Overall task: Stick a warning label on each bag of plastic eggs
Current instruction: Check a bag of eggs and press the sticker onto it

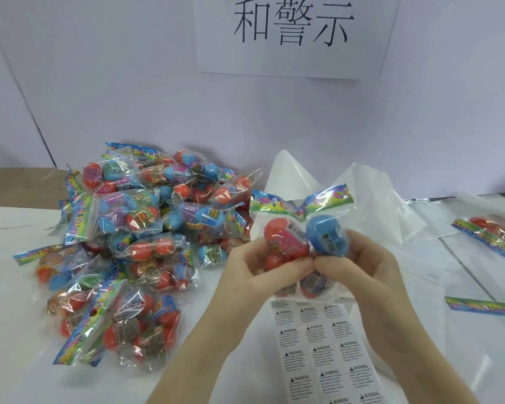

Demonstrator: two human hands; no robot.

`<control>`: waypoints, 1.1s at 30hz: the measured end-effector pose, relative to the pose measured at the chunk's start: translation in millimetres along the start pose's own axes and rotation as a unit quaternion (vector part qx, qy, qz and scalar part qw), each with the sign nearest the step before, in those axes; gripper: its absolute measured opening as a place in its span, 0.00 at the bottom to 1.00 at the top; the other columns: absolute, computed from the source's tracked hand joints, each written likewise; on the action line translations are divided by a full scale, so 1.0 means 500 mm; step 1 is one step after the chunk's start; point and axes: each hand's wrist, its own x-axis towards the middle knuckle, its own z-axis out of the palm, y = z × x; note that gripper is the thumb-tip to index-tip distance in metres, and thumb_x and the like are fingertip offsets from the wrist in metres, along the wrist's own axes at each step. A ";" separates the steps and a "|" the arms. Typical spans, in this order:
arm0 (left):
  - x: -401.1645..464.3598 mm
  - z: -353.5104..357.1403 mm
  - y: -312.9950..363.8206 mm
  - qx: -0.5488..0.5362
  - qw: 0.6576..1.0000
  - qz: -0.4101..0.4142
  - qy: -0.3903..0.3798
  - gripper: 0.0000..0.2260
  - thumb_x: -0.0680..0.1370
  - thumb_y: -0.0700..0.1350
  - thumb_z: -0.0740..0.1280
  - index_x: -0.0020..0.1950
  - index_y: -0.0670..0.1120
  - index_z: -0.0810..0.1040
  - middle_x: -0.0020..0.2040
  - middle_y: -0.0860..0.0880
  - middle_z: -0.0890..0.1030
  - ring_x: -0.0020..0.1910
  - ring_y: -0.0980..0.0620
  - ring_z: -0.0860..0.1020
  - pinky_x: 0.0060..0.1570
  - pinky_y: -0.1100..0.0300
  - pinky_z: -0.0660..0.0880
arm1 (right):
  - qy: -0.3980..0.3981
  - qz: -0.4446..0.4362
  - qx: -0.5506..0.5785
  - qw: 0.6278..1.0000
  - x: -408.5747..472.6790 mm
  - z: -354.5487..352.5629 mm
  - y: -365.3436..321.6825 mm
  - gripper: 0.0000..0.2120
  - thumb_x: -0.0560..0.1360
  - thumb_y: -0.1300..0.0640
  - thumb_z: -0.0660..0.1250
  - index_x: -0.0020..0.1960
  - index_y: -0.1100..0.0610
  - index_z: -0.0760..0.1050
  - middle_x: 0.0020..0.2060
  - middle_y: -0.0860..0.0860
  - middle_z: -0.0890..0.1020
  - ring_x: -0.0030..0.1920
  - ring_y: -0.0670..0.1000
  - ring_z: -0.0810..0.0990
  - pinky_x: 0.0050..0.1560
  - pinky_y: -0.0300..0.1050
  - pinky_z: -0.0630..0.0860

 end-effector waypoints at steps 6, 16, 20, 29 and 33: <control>0.001 0.001 -0.007 0.043 0.999 0.008 0.027 0.06 0.63 0.48 0.78 0.36 0.51 0.83 0.33 0.54 0.82 0.31 0.60 0.78 0.29 0.69 0.72 | 0.025 0.028 -0.036 0.999 -0.002 0.006 0.008 0.07 0.61 0.60 0.64 0.37 0.59 0.78 0.30 0.52 0.79 0.33 0.50 0.77 0.36 0.42 0.75; 0.012 0.010 -0.028 0.071 0.983 0.036 0.164 0.21 0.69 0.60 0.71 0.57 0.51 0.75 0.51 0.53 0.79 0.42 0.65 0.78 0.38 0.74 0.71 | 0.096 -0.027 0.006 0.995 0.007 -0.002 0.005 0.08 0.64 0.52 0.76 0.39 0.55 0.81 0.31 0.53 0.83 0.31 0.49 0.81 0.33 0.35 0.75; 0.008 0.009 -0.034 0.090 0.985 0.069 0.129 0.12 0.68 0.52 0.67 0.50 0.53 0.78 0.48 0.56 0.82 0.45 0.64 0.78 0.44 0.72 0.72 | 0.239 -0.107 -0.105 0.959 0.007 0.002 0.015 0.17 0.62 0.44 0.77 0.47 0.47 0.78 0.37 0.46 0.83 0.39 0.49 0.81 0.39 0.38 0.76; 0.011 0.000 -0.023 -0.065 0.993 0.014 0.099 0.14 0.65 0.46 0.77 0.47 0.44 0.80 0.43 0.45 0.84 0.40 0.51 0.81 0.41 0.64 0.77 | 0.121 -0.234 -0.113 0.958 -0.020 0.020 0.026 0.08 0.70 0.51 0.66 0.47 0.49 0.81 0.43 0.43 0.84 0.41 0.44 0.81 0.41 0.35 0.75; 0.011 -0.003 -0.017 -0.037 0.994 0.032 0.099 0.10 0.61 0.49 0.74 0.38 0.48 0.81 0.32 0.49 0.83 0.29 0.55 0.79 0.31 0.68 0.73 | 0.130 -0.118 -0.138 0.975 -0.004 0.006 0.018 0.21 0.61 0.40 0.70 0.53 0.43 0.76 0.50 0.42 0.81 0.47 0.43 0.78 0.45 0.34 0.73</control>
